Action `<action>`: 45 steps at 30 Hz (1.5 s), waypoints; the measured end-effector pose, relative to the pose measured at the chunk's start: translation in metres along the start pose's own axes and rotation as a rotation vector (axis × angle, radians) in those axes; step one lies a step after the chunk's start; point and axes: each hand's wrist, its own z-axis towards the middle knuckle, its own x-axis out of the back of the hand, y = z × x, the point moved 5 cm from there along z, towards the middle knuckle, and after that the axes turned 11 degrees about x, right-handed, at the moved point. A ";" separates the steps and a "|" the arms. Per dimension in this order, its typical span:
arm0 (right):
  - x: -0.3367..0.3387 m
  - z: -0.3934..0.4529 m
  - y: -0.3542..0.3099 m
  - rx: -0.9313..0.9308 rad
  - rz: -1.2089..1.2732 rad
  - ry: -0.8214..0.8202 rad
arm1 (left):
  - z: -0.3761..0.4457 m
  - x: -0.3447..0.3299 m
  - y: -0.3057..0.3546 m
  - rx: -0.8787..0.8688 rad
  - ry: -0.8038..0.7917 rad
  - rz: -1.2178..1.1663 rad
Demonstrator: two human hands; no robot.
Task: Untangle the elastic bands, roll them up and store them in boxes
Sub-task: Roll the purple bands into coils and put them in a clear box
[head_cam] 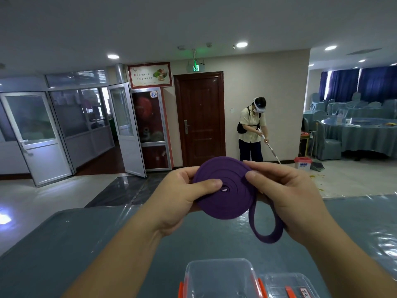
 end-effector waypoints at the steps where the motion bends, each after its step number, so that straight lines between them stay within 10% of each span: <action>1: 0.001 0.000 0.000 0.000 0.029 0.026 | 0.001 -0.001 -0.001 -0.013 0.009 -0.049; 21: -0.005 -0.013 0.015 0.034 -0.015 0.153 | 0.001 -0.002 -0.013 0.017 -0.005 0.002; 45: 0.020 -0.072 0.084 -0.129 -0.012 0.277 | 0.011 -0.034 -0.113 0.097 0.338 -0.410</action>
